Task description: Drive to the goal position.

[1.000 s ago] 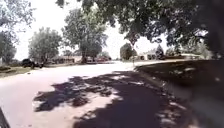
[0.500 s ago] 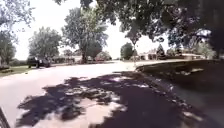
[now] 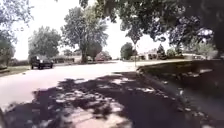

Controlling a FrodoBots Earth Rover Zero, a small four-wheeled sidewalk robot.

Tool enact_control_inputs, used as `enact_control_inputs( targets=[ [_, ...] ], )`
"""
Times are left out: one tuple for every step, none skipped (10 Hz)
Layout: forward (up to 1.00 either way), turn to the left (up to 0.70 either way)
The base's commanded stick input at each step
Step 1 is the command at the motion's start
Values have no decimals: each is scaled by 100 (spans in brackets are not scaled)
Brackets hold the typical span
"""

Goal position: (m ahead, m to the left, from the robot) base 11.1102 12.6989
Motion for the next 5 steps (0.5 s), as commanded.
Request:
enact_control_inputs(
  targets=[
    [70, 0],
    [70, 0],
    [70, 0],
    [70, 0],
    [70, 0]
  ],
)
